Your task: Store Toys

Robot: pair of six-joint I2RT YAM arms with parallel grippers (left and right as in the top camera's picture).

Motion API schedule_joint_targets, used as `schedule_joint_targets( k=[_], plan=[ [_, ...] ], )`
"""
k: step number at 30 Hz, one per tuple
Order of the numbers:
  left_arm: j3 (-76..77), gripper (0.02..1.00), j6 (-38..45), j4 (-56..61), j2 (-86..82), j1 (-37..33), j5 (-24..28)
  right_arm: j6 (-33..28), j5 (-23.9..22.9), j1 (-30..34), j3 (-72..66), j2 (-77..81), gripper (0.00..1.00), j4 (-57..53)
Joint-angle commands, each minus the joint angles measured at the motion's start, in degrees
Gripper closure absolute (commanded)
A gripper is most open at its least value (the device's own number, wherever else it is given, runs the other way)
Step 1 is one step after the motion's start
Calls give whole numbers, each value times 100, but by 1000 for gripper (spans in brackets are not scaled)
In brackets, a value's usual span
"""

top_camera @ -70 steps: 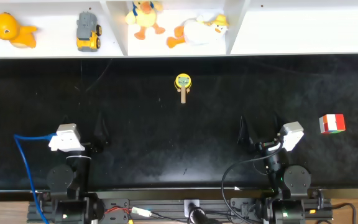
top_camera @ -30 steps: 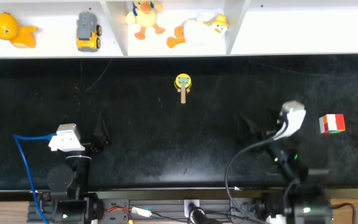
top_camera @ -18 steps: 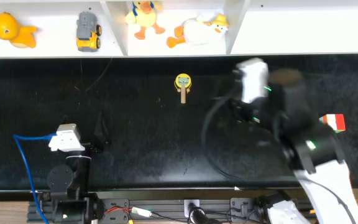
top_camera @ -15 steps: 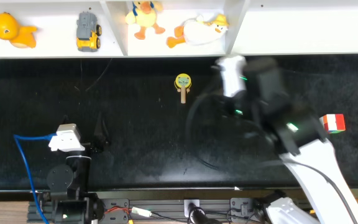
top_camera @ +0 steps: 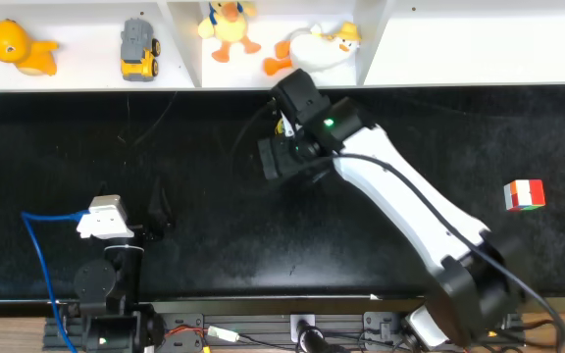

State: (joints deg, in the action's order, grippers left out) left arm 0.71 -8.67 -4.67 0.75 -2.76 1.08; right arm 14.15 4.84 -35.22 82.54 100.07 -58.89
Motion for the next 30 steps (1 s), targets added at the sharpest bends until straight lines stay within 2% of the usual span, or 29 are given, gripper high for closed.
schedule_joint_targets(
  k=[1,4,8,16,24,27,30],
  plan=[
    [-26,20,-42,7,-63,-52,52,555,-192,74,195,387,3,234],
    [-26,23,-42,7,-63,-52,52,885,-234,76,195,643,3,446],
    [-26,20,-42,7,-63,-55,55,1399,-529,76,195,911,3,544],
    [-26,20,-42,7,-63,-52,55,1464,-597,76,195,1325,14,868],
    [-26,20,-42,7,-63,-52,52,1639,-592,79,195,1567,126,1036],
    [-26,23,-42,7,-63,-52,52,1637,-592,79,195,1606,270,1054],
    [-26,20,-42,7,-63,-52,52,1633,-592,76,195,1637,303,1093]
  ],
)
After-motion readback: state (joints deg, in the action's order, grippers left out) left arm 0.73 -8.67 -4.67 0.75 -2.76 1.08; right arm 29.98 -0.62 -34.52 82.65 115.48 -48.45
